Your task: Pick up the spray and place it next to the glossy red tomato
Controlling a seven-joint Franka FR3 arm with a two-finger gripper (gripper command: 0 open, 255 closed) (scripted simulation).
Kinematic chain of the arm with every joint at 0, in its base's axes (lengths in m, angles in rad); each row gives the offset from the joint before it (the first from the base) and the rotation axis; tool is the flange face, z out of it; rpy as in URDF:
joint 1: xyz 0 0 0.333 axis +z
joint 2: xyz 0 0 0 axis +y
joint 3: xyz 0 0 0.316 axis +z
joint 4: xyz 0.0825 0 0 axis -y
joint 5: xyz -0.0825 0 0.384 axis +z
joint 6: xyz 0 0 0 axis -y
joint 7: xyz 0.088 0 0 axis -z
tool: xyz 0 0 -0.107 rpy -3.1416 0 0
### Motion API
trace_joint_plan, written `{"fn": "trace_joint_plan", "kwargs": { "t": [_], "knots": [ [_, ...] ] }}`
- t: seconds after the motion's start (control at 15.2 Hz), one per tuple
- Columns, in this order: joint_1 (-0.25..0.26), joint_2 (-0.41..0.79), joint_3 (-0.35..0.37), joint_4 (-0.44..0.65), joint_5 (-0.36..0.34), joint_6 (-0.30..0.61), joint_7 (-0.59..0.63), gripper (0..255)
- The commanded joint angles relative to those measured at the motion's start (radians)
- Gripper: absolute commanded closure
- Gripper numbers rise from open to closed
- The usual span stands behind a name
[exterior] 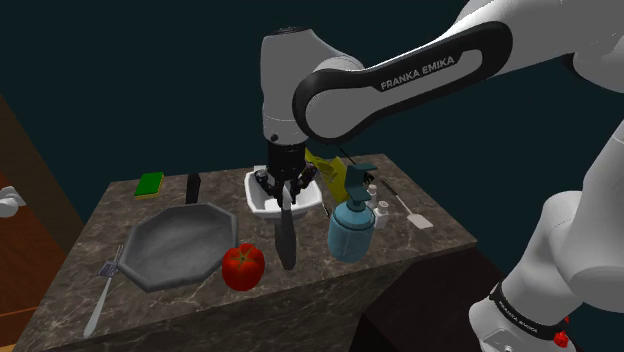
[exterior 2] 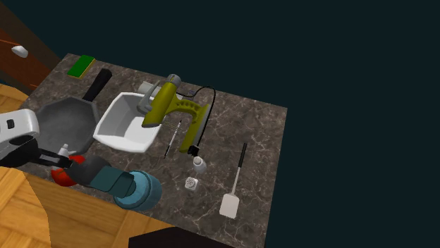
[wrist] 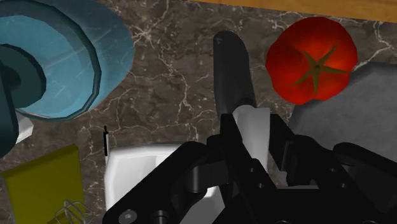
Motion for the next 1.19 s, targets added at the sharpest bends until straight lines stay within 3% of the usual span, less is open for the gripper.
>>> {"fn": "trace_joint_plan", "kwargs": {
  "t": [0.0,0.4,0.46,0.79,1.12],
  "knots": [
    [-0.001,0.004,-0.001,-0.008,-0.002,0.012,0.000,255],
    [-0.001,0.004,-0.001,-0.008,-0.002,0.012,0.000,255],
    [-0.001,0.004,-0.001,-0.008,-0.002,0.012,0.000,0],
    [-0.001,0.004,-0.001,-0.008,-0.002,0.012,0.000,0],
    [0.000,-0.029,0.001,0.082,0.012,-0.108,-0.009,0]
  ]
}}
